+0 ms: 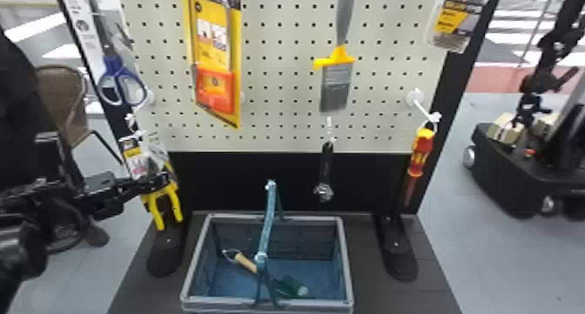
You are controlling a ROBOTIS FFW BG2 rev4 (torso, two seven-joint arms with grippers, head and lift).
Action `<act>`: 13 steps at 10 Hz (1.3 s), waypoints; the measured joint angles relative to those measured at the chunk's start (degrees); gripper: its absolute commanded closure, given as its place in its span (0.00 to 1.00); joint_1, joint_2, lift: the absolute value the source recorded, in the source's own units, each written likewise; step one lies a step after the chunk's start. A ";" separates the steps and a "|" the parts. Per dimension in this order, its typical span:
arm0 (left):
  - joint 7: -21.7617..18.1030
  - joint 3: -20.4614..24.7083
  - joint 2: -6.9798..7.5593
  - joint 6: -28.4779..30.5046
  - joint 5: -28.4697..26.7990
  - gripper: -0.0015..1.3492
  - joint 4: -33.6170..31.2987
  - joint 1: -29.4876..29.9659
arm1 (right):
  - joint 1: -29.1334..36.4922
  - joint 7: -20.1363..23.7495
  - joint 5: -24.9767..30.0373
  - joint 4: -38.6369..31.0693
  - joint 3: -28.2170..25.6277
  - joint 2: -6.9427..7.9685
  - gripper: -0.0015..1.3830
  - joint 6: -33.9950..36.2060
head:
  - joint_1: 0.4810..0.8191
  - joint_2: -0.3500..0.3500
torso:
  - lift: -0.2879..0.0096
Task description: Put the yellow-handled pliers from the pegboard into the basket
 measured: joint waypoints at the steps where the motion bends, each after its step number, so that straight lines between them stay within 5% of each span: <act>1: 0.00 0.25 -0.23 0.25 0.00 0.91 -1.51 0.60 | -0.01 0.00 -0.02 0.00 0.00 0.00 0.12 0.00 | 0.20 0.50 | 0.63; 6: 2.21 4.81 -2.99 4.53 1.24 0.91 -22.48 10.80 | -0.08 0.00 -0.25 0.14 -0.03 0.00 0.12 0.00 | 0.20 0.50 | 0.63; 10: 5.54 4.91 -7.58 1.81 7.14 0.91 -24.48 19.74 | -0.30 0.00 -0.27 0.14 -0.02 0.00 0.12 0.00 | 0.20 0.50 | 0.63; 13: 7.04 0.32 -8.90 -1.63 9.92 0.91 -23.28 20.77 | -0.57 0.00 -0.27 0.32 -0.02 0.00 0.12 0.00 | 0.20 0.50 | 0.63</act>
